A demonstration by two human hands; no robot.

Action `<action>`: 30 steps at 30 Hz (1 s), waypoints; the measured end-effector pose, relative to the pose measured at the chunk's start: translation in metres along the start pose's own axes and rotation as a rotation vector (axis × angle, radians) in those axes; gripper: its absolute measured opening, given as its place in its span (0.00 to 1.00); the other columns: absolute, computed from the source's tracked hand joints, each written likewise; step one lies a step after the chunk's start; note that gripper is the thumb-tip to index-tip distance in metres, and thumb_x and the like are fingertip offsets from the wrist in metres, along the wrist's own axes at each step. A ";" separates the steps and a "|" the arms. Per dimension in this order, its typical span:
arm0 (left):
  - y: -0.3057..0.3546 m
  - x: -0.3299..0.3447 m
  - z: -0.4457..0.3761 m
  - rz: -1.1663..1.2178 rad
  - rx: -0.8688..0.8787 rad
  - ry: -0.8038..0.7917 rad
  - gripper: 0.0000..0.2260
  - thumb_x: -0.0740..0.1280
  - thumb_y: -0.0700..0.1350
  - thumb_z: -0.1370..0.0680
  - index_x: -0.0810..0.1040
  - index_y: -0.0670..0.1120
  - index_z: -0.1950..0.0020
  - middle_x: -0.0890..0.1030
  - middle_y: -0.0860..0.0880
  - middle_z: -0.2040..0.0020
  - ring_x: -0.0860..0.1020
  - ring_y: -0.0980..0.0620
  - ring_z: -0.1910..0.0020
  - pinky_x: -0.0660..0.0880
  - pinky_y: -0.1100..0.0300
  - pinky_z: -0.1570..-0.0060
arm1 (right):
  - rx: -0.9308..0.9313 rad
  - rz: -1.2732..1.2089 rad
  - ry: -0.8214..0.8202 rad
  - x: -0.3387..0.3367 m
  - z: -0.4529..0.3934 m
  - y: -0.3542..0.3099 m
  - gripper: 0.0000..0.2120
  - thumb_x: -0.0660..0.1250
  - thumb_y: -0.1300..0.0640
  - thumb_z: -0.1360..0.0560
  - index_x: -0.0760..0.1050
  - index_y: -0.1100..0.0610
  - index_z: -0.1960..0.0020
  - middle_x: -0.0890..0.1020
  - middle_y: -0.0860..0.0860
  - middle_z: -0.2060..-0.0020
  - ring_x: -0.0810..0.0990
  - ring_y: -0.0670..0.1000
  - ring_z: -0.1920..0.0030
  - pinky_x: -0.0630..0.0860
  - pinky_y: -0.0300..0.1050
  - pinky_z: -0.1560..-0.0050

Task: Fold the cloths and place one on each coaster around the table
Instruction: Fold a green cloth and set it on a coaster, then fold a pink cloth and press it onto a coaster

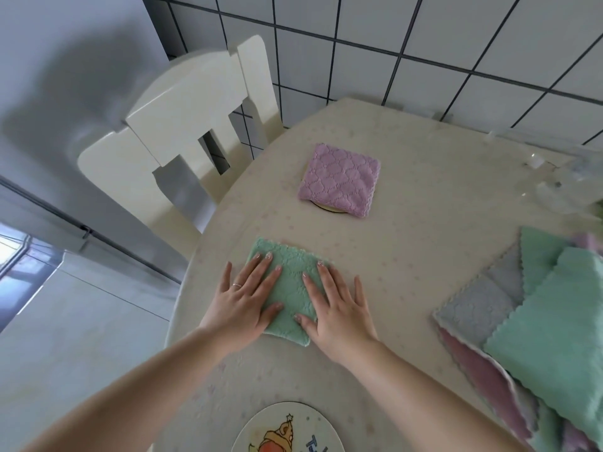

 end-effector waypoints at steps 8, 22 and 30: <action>0.031 -0.045 0.002 0.268 -0.127 0.052 0.18 0.54 0.52 0.21 0.72 0.52 0.34 0.72 0.54 0.33 0.69 0.51 0.33 0.59 0.51 0.32 | -0.014 -0.451 0.200 -0.054 0.019 0.008 0.14 0.59 0.51 0.23 0.75 0.49 0.39 0.78 0.46 0.43 0.75 0.47 0.40 0.56 0.53 0.28; 0.253 -0.058 0.023 1.221 -0.020 -0.068 0.11 0.61 0.38 0.21 0.77 0.53 0.52 0.83 0.55 0.58 0.81 0.55 0.58 0.75 0.52 0.46 | 0.297 -1.044 0.382 -0.050 0.218 0.179 0.08 0.62 0.56 0.22 0.78 0.45 0.50 0.80 0.38 0.69 0.77 0.40 0.69 0.69 0.31 0.65; 0.399 -0.019 0.044 0.561 0.256 -0.038 0.17 0.60 0.46 0.21 0.69 0.53 0.32 0.66 0.53 0.29 0.61 0.57 0.29 0.57 0.54 0.28 | 0.349 -0.672 0.346 0.030 0.336 0.295 0.11 0.62 0.53 0.23 0.78 0.48 0.43 0.73 0.41 0.39 0.70 0.41 0.37 0.62 0.27 0.44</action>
Point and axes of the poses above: each hand's wrist, its own z-axis away from the middle knuckle, its own x-axis out of the palm, y = z × x, the point moved 4 cm from there along -z, towards the middle knuckle
